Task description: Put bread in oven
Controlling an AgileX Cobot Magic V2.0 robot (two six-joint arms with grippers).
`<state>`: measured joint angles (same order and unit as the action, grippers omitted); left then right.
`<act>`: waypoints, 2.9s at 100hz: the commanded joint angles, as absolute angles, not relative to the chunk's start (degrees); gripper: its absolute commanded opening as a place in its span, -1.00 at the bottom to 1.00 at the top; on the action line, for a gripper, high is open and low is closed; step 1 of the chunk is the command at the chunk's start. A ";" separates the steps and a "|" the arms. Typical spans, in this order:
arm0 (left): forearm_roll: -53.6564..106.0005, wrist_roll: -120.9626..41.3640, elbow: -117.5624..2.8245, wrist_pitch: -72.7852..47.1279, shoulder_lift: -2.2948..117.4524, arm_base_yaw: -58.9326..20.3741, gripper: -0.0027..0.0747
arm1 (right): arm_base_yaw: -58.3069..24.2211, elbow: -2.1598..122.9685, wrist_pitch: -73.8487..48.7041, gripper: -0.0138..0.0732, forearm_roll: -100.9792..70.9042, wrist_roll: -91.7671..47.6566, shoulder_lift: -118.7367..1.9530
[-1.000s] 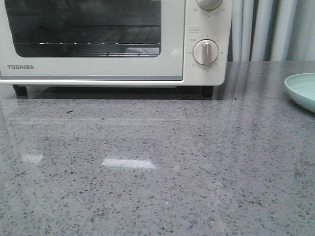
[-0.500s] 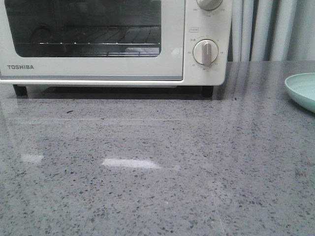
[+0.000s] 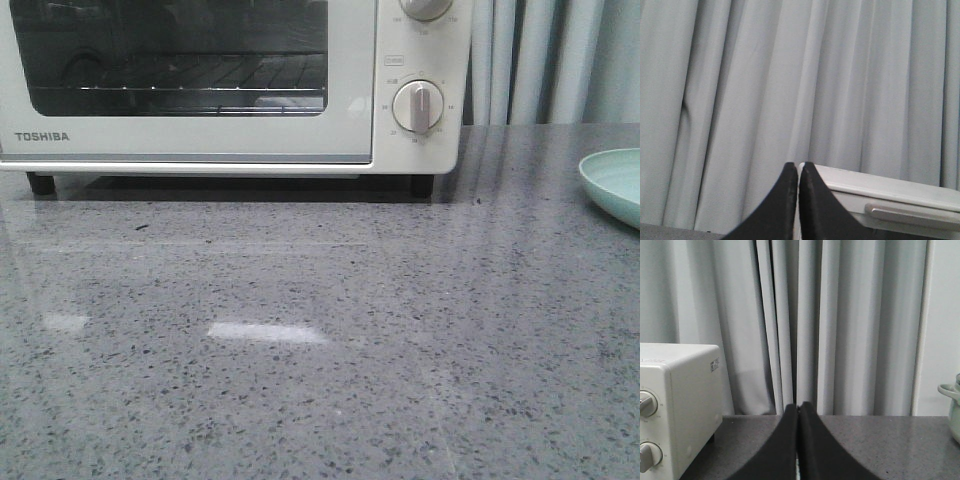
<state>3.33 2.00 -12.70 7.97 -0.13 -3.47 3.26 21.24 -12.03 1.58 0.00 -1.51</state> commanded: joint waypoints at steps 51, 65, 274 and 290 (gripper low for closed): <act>10.59 2.17 -46.67 -16.55 27.76 -3.29 -0.99 | 3.00 60.54 -36.15 -0.84 -3.41 0.00 -33.20; 19.92 -8.95 -52.18 -19.80 35.00 -6.05 -0.99 | 3.00 69.03 -39.14 -0.84 -3.41 -1.08 -38.98; 37.98 -24.98 -50.25 -43.65 43.90 -18.77 -0.99 | 0.07 86.12 -58.76 -0.84 -3.41 -1.57 -52.95; 40.00 -24.72 -50.25 -42.91 33.81 -18.77 -0.99 | 0.07 86.04 -65.54 -0.82 -3.41 -1.57 -54.12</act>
